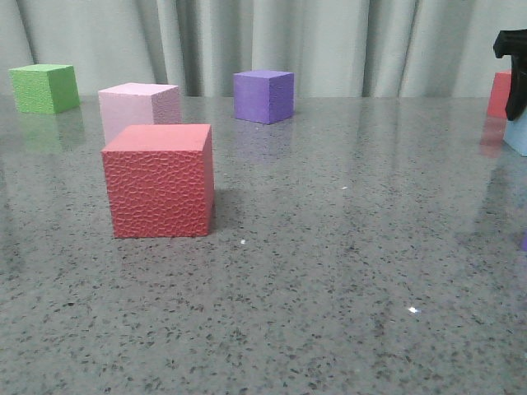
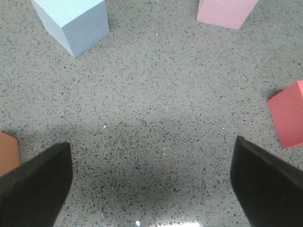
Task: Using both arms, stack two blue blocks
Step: 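Grasp the light-blue cube with the right gripper and lift it, then carry the light-blue cube toward the purple cube and lower it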
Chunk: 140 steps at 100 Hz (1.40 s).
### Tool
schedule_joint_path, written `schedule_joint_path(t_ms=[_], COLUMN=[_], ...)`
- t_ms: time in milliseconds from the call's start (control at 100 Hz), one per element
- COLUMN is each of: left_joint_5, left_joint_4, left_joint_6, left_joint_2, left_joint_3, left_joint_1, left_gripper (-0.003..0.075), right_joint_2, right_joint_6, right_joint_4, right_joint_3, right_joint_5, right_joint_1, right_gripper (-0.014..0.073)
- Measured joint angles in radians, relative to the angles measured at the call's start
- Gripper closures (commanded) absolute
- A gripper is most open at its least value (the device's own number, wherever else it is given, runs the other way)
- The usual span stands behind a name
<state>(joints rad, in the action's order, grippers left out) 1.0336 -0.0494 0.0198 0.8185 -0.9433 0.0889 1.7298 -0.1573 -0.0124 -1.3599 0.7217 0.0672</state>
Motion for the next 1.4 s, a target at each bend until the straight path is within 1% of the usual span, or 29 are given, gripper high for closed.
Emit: schedule_joint_path(t_ms=[90, 160, 350, 490, 590, 730, 820, 1070, 1400], left_joint_5=[0.0, 0.0, 0.0, 0.0, 0.0, 0.0, 0.0, 0.0, 0.0], left_joint_4=[0.0, 0.0, 0.0, 0.0, 0.0, 0.0, 0.0, 0.0, 0.0], left_joint_6=[0.0, 0.0, 0.0, 0.0, 0.0, 0.0, 0.0, 0.0, 0.0], left_joint_2=[0.0, 0.0, 0.0, 0.0, 0.0, 0.0, 0.0, 0.0, 0.0], left_joint_3=[0.0, 0.0, 0.0, 0.0, 0.0, 0.0, 0.0, 0.0, 0.0], left_joint_1=[0.0, 0.0, 0.0, 0.0, 0.0, 0.0, 0.0, 0.0, 0.0], left_gripper=[0.008, 0.008, 0.008, 0.008, 0.008, 0.008, 0.008, 0.008, 0.008], right_joint_2=[0.0, 0.0, 0.0, 0.0, 0.0, 0.0, 0.0, 0.005, 0.107], right_joint_6=[0.0, 0.0, 0.0, 0.0, 0.0, 0.0, 0.0, -0.002, -0.112], right_joint_4=[0.0, 0.0, 0.0, 0.0, 0.002, -0.001, -0.015, -0.056, -0.062], right_joint_3=[0.0, -0.001, -0.014, -0.073, -0.144, -0.237, -0.281, -0.312, -0.373], right_joint_5=[0.0, 0.002, 0.033, 0.116, 0.182, 0.245, 0.257, 0.251, 0.245], right_joint_1=[0.0, 0.0, 0.0, -0.009, -0.03, -0.098, -0.152, -0.318, -0.454], right_gripper=[0.024, 0.0278, 0.0277, 0.0277, 0.0277, 0.0277, 0.0274, 0.0273, 0.0273])
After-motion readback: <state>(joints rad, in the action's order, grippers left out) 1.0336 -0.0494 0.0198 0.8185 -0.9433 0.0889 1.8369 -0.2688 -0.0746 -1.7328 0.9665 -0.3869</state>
